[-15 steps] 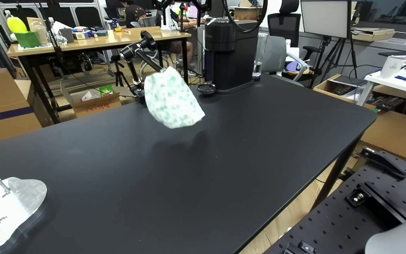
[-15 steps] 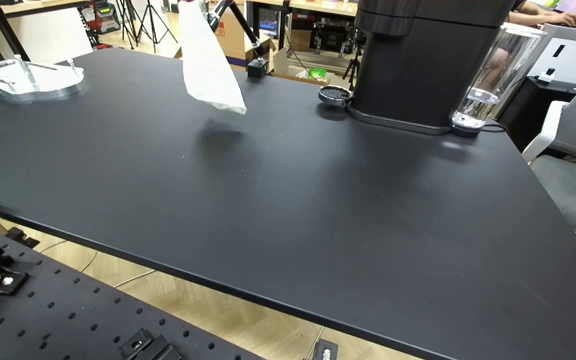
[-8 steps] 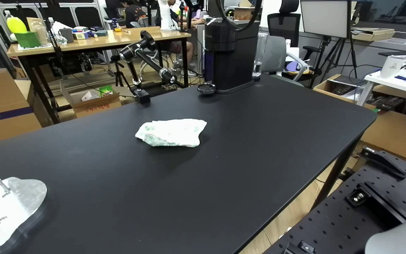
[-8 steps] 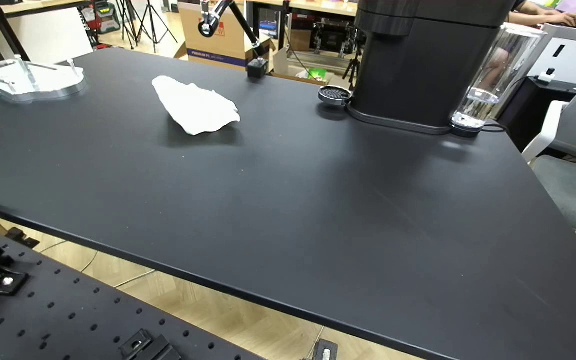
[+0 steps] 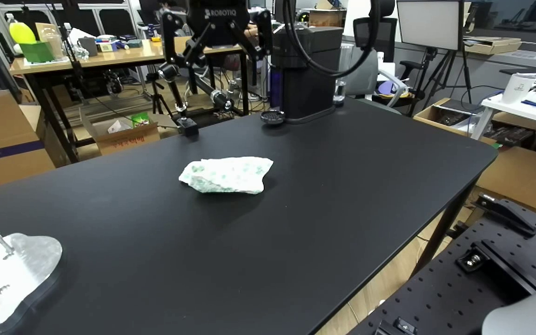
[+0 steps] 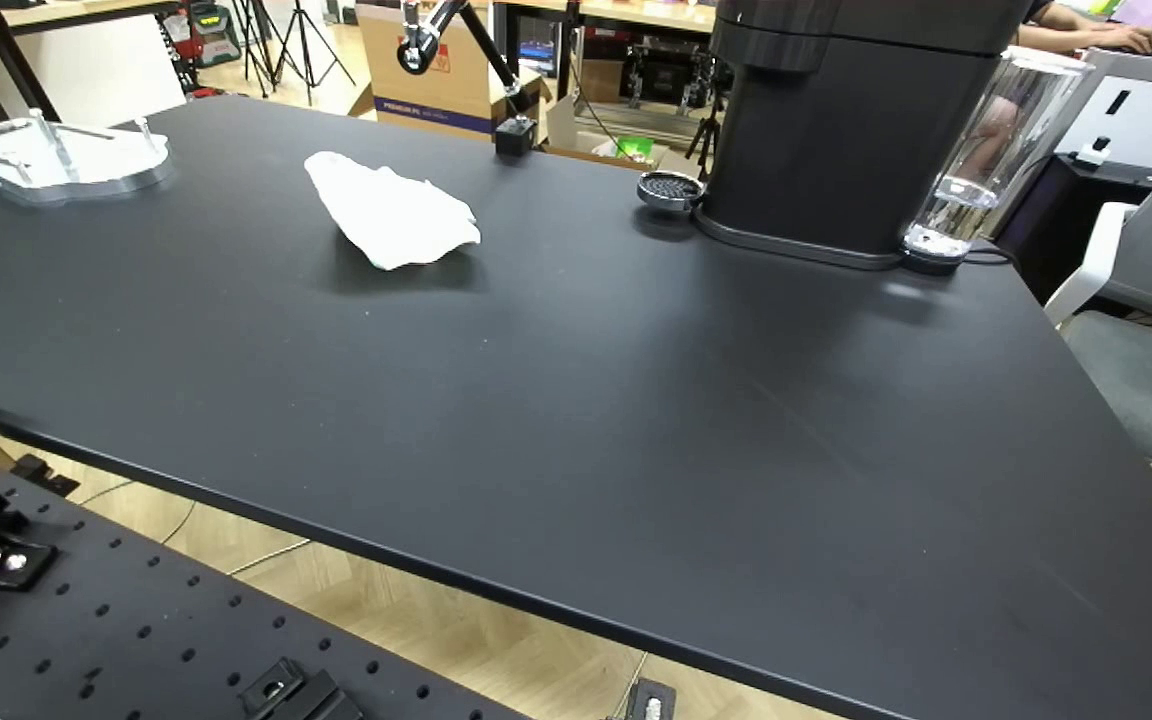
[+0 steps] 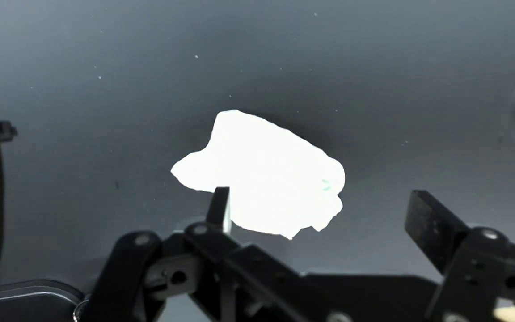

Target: Hang the cloth on the stand

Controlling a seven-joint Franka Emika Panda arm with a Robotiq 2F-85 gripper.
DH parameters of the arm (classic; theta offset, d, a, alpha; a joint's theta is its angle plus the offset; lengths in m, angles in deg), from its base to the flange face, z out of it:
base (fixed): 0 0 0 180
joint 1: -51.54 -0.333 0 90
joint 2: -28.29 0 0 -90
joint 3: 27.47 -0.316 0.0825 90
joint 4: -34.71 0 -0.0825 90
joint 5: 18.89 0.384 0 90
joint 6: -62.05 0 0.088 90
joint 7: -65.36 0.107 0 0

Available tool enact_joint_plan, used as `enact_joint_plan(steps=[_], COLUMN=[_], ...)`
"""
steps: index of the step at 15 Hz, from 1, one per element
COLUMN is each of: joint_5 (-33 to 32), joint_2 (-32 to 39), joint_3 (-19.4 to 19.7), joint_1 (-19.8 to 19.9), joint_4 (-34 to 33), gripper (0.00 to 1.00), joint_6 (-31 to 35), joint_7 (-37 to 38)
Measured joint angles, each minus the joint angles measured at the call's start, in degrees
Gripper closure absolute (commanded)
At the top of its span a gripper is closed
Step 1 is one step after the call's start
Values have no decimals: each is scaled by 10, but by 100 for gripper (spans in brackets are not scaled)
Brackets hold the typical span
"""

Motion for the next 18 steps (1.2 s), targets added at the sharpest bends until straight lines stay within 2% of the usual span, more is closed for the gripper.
enact_joint_plan(steps=[4,8,12,16,18], joint_5=[-117,-294,-455,-590,-623], joint_2=[9,42,87,133,162], joint_3=[-24,-40,-41,-37,-34], joint_1=[7,43,79,92,93], joint_4=[96,157,161,136,116], gripper=[0,0,0,0,0], joint_6=[107,228,289,303,303], joint_7=[12,101,200,282,300])
